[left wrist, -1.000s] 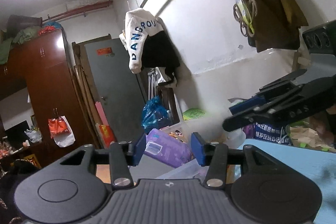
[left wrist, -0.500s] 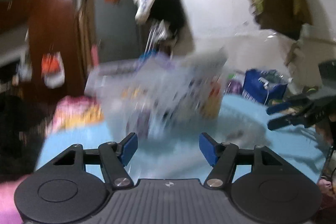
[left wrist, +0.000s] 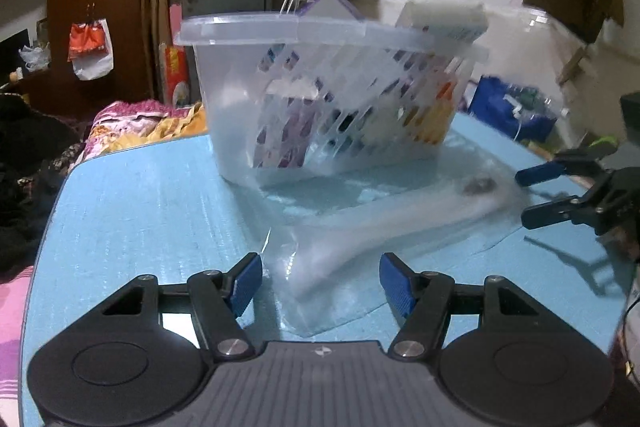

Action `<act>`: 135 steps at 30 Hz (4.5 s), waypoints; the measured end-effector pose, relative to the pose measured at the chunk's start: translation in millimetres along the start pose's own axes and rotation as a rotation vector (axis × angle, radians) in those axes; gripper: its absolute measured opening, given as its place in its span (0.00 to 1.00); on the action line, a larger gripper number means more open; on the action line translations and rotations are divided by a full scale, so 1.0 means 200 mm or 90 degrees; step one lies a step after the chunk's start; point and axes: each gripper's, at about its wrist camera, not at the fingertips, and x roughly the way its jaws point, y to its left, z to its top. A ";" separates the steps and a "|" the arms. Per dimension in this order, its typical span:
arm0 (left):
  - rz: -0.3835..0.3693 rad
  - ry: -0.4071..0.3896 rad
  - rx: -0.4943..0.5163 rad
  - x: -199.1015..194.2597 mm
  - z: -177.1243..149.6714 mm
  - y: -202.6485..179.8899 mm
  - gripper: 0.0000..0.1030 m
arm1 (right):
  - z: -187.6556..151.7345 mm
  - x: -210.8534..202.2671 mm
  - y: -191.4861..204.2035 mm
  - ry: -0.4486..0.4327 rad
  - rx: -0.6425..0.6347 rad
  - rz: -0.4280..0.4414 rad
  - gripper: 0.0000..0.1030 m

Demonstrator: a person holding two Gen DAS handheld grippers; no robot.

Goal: Organize objects
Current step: 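Clamp the clear plastic bag with white item between both tools, then lift the clear plastic bag high with both tools, then lower the plastic bag into the basket and open both tools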

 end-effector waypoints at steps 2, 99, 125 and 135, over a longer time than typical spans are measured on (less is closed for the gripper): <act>-0.005 0.006 0.005 0.01 0.01 -0.01 0.74 | 0.01 0.03 0.03 0.005 -0.021 -0.019 0.93; 0.140 -0.218 0.035 -0.15 0.87 0.00 0.22 | 0.81 -0.14 0.11 -0.183 -0.078 -0.108 0.18; 0.174 -0.233 0.072 -0.11 0.83 -0.03 0.47 | 0.81 -0.15 0.12 -0.209 -0.070 -0.140 0.54; 0.157 -0.316 -0.006 -0.29 0.76 0.04 0.82 | 0.77 -0.35 0.10 -0.276 -0.001 -0.155 1.00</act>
